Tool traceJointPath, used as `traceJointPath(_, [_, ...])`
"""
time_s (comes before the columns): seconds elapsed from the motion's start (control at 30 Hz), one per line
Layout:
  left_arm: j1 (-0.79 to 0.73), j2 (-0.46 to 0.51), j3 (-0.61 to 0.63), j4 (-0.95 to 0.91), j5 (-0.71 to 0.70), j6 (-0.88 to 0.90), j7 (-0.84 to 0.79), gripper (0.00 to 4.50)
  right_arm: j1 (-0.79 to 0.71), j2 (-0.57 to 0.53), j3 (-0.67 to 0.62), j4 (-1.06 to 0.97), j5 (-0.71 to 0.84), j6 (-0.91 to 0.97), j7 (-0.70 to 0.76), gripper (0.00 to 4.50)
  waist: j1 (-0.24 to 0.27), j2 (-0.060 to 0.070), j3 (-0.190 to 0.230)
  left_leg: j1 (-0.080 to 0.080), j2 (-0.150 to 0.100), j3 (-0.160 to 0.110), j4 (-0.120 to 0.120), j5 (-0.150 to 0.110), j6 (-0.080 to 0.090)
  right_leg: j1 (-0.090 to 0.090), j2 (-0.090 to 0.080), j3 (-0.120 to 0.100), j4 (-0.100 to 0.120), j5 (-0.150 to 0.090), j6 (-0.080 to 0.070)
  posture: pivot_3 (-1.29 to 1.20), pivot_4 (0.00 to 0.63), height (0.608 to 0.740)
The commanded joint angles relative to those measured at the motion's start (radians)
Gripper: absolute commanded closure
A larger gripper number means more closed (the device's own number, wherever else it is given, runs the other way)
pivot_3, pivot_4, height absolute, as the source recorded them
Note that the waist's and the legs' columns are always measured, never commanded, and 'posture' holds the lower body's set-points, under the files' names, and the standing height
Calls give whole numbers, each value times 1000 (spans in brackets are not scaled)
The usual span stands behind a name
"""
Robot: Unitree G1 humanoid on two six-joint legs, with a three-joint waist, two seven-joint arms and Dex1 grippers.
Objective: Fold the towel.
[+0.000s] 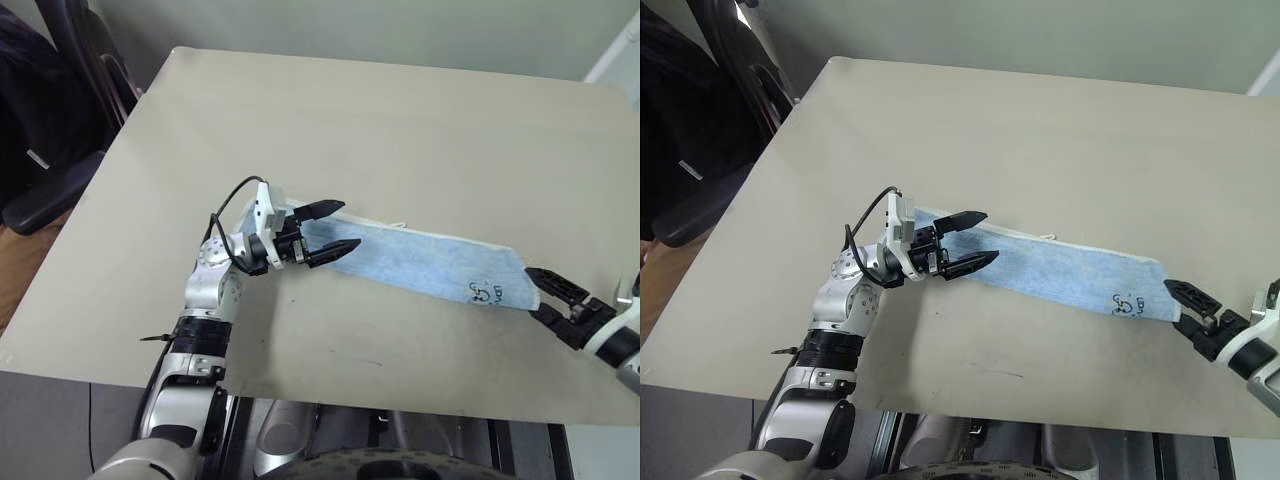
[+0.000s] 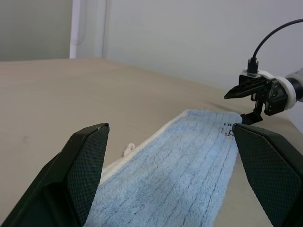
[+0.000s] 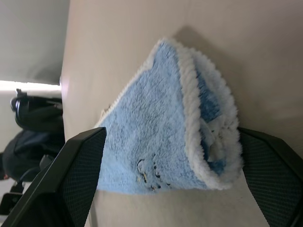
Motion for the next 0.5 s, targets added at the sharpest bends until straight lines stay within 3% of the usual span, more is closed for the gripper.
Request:
traceJointPath(0.03, [-10,0,-10,-27,-9,-6,5,0,13,46,-20,-38,-4,33,-3,20,-1,0,0,0,0,0,0,0,0,0,0,0,-1,0,0,0,150,733])
traceJointPath(0.27, [-17,7,-12,-7,-7,-15,4,0,11,118,4,-101,-4,45,-32,20,-7,0,0,2,1,1,0,2,0,0,0,0,-2,0,3,0,150,733])
traceJointPath(0.47, [-14,8,-15,4,-4,-27,4,0,-9,117,4,-88,-4,32,-62,20,-12,0,0,3,1,1,0,0,-1,0,1,0,-2,1,3,0,150,733])
traceJointPath(0.5, [-12,8,-15,4,-4,-30,4,0,-10,113,5,-86,-4,24,-69,188,-12,0,0,3,1,1,0,-1,-2,0,1,0,-2,1,2,0,150,733])
